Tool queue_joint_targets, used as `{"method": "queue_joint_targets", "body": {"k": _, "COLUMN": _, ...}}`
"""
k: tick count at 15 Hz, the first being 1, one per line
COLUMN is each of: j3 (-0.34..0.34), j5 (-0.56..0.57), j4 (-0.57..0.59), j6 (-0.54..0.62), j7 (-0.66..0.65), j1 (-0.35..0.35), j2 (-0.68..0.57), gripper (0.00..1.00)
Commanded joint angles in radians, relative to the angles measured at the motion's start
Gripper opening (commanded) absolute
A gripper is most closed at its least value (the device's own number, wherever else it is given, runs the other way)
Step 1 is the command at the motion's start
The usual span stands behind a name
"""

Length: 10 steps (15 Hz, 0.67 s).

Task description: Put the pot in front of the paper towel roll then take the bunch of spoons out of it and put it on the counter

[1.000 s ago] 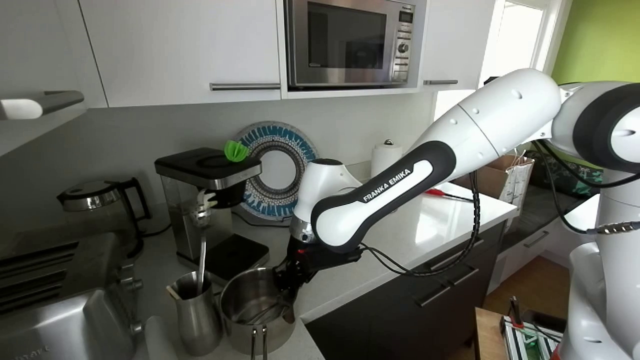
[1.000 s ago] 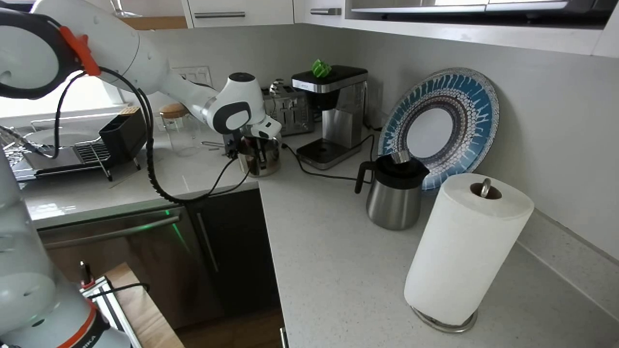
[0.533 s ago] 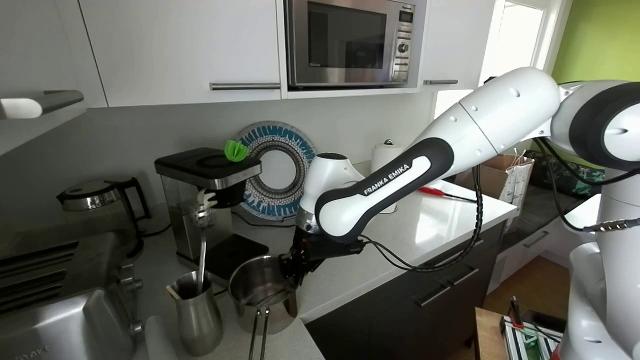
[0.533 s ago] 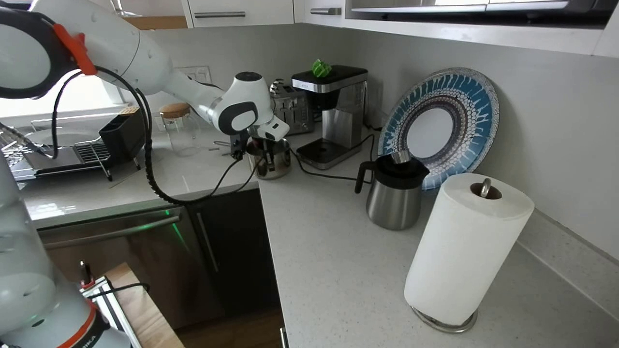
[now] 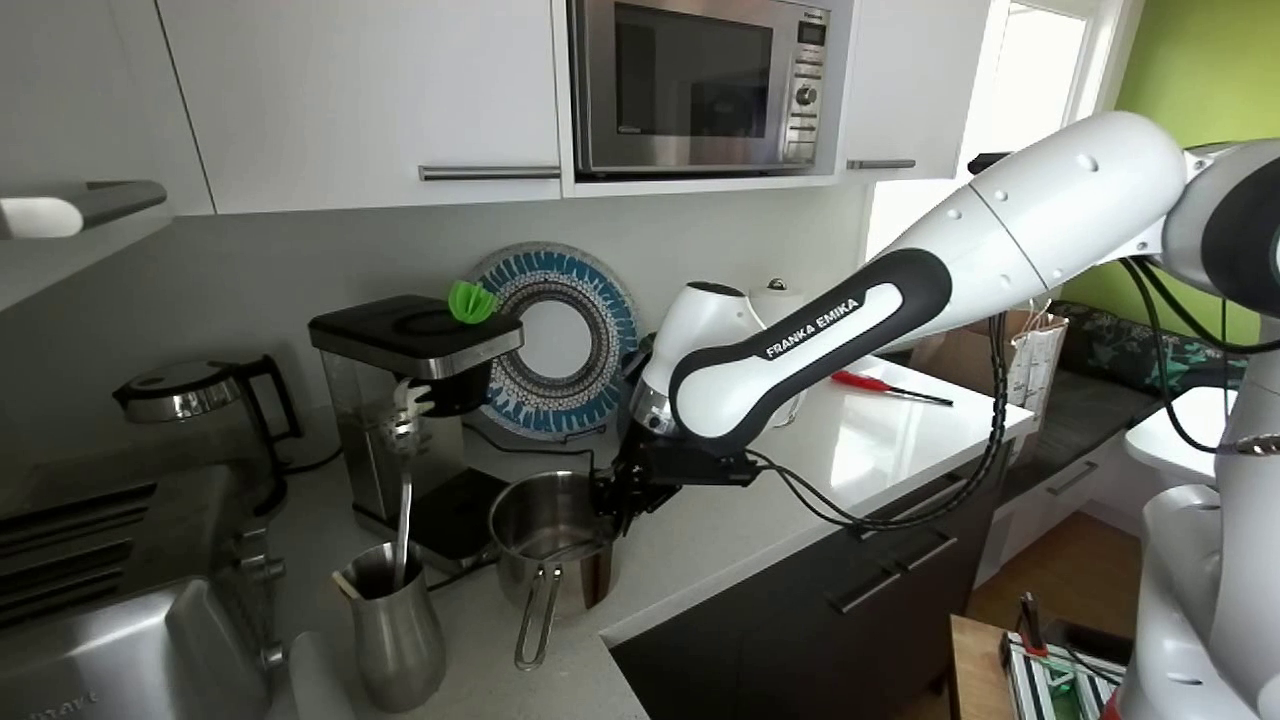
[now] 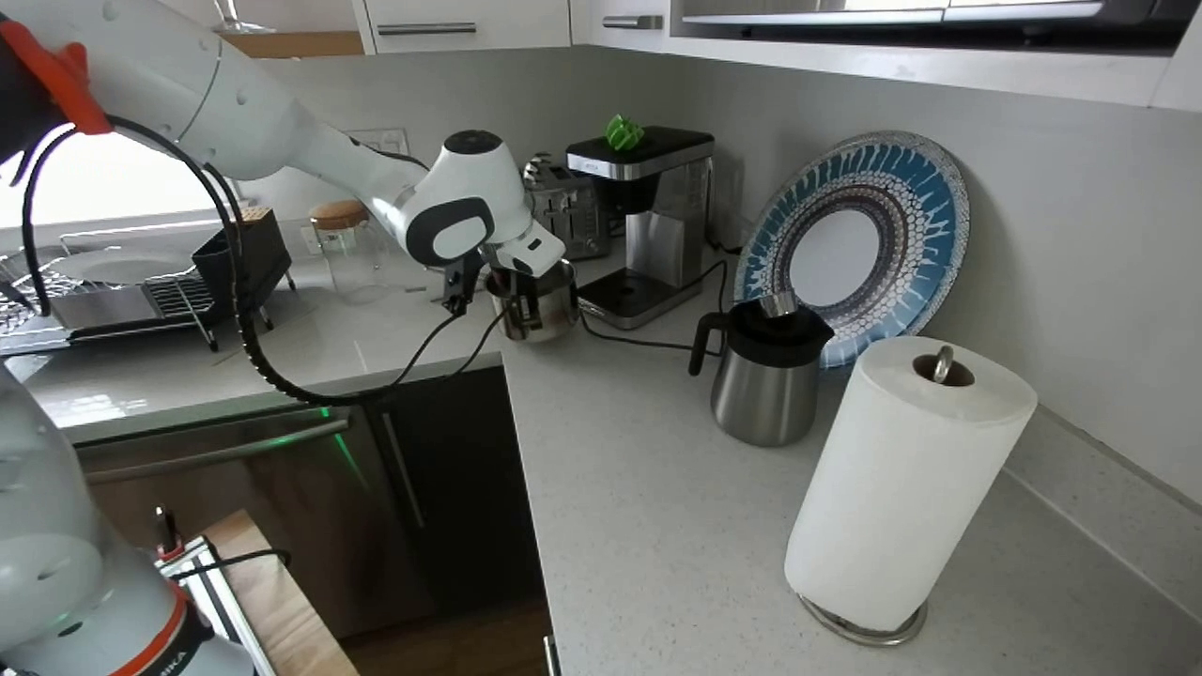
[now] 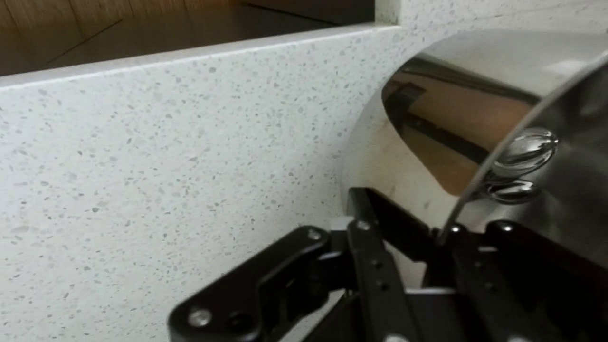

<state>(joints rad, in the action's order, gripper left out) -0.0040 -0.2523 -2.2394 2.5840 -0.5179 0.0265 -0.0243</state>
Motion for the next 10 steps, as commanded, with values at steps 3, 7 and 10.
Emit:
{"method": "queue_joint_targets", "body": {"k": 3, "j3": -0.026, "j5": 0.075, "j4": -0.048, "j6": -0.042, "j7": -0.004, "j1": -0.030, "j2": 0.047, "gripper": 0.02}}
{"method": "queue_joint_targets", "body": {"k": 7, "j3": -0.084, "j5": 0.096, "j4": -0.140, "j6": -0.022, "j7": -0.014, "j1": -0.092, "j2": 0.125, "gripper": 0.02}}
{"method": "queue_joint_targets", "body": {"k": 10, "j3": -0.124, "j5": 0.092, "j4": -0.187, "j6": 0.014, "j7": -0.056, "j1": -0.151, "j2": 0.184, "gripper": 0.02}}
